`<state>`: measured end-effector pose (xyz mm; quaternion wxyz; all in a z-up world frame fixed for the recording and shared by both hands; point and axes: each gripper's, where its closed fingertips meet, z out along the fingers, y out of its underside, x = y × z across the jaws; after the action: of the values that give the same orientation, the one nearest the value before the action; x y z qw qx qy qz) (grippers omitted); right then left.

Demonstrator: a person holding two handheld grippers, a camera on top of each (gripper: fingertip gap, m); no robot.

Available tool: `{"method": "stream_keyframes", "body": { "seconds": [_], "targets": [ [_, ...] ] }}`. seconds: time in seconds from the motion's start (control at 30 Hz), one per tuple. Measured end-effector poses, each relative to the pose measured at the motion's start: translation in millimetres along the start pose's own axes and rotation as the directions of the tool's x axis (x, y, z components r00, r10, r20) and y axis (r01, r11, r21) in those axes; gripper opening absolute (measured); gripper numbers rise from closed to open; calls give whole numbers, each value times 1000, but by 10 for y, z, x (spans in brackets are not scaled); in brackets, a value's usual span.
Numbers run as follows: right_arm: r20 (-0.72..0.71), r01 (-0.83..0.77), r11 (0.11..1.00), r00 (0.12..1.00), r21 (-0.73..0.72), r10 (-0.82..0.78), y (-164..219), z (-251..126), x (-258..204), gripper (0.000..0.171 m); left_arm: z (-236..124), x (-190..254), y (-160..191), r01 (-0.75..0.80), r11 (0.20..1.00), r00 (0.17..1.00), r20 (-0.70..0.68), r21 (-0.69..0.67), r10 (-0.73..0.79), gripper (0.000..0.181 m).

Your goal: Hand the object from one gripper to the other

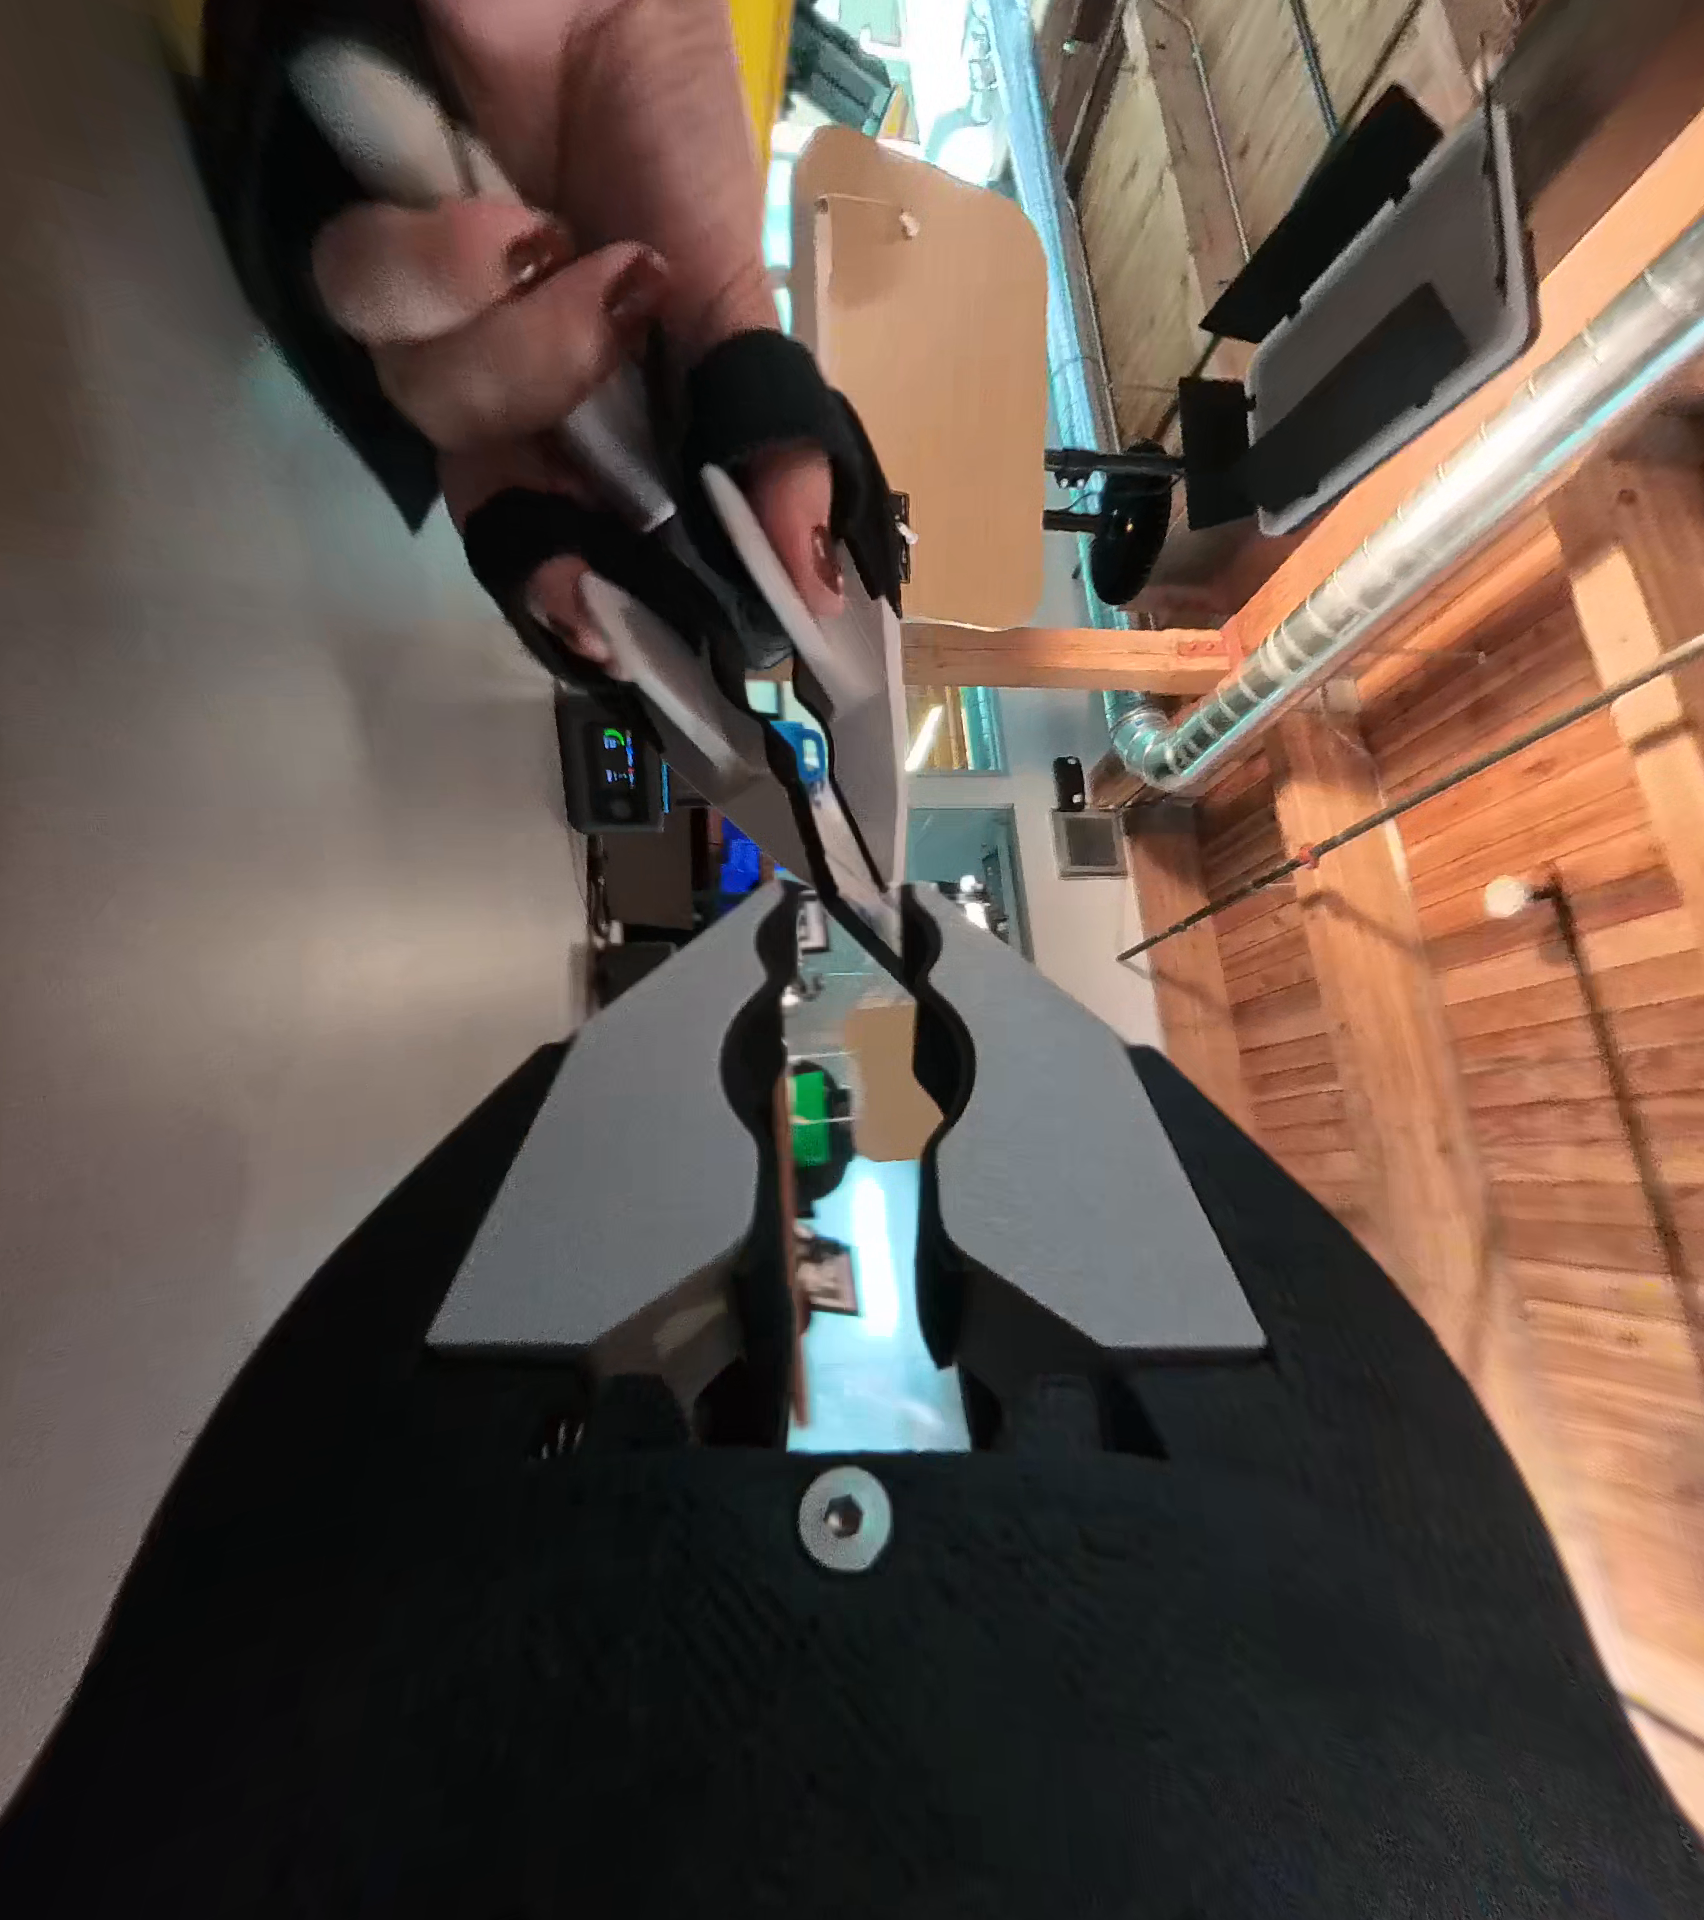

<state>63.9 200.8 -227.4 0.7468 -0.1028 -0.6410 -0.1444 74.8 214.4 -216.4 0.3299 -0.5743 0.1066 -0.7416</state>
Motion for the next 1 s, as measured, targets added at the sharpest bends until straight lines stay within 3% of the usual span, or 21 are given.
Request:
{"method": "stream_keyframes", "body": {
  "seconds": [0.03, 0.1, 0.13, 0.2, 0.27, 0.3, 0.37, 0.43, 0.47, 0.57, 0.7, 0.73, 0.8, 0.9, 0.93, 1.0],
  "targets": [
    [8, -107, 994, 994, 11, 107, 0, -10, 20, 27, -14, 2, -30, -56, 998, 998, 17, 11, 56, 2],
    [71, -443, 896, 895, 30, 440, 29, -30, 66, 35, -42, 27, -104, -207, 978, 977, 53, 34, 205, 1],
    [135, -633, 773, 769, 31, 625, 35, -40, 81, 36, -58, 67, -130, -288, 957, 956, 61, 40, 285, 1],
    [292, -927, 375, 351, -26, 889, 29, -56, 103, 34, -65, 155, -134, -468, 883, 882, 79, 31, 465, 1],
    [371, -990, -46, -93, -135, 924, 75, -41, 140, 37, -43, 165, -62, -570, 821, 815, 102, -29, 570, 1],
    [399, -967, -179, -239, -182, 885, 85, -45, 146, 36, -32, 155, -30, -601, 798, 790, 111, -53, 602, 1],
    [422, -918, -299, -386, -259, 820, 97, -59, 98, 28, -6, 162, 23, -640, 764, 757, 106, -80, 645, 1],
    [443, -905, -301, -411, -300, 796, 64, -84, 47, 11, 5, 119, 39, -626, 773, 763, 125, -101, 634, 1],
    [449, -907, -294, -408, -303, 795, 50, -89, 44, 2, -3, 111, 27, -594, 799, 788, 129, -92, 601, 1],
    [429, -928, -234, -345, -290, 835, 89, -77, 28, 2, -28, 62, 6, -485, 872, 862, 127, -75, 490, 3],
    [345, -978, -44, -114, -205, 932, 270, -71, 67, 2, -48, -36, -37, -430, 900, 880, 189, -76, 437, 25],
    [308, -984, 27, -28, -175, 951, 329, -69, 97, 2, -43, -49, -52, -411, 909, 885, 205, -74, 417, 31],
    [185, -953, 277, 252, -126, 950, 482, -67, 141, 2, -32, -37, -99, -349, 937, 913, 213, -37, 348, 41],
    [32, -702, 698, 701, -142, 712, 599, -79, 175, 2, 36, 2, -193, -159, 982, 978, 152, 103, 142, 38],
    [16, -587, 795, 803, -156, 596, 586, -74, 162, 2, 64, 16, -235, -72, 981, 993, 100, 180, 54, 31],
    [6, -379, 903, 921, -202, 388, 571, -46, 111, 1, 140, 53, -250, 85, 962, 996, -40, 261, -78, 31]
  ]
}}
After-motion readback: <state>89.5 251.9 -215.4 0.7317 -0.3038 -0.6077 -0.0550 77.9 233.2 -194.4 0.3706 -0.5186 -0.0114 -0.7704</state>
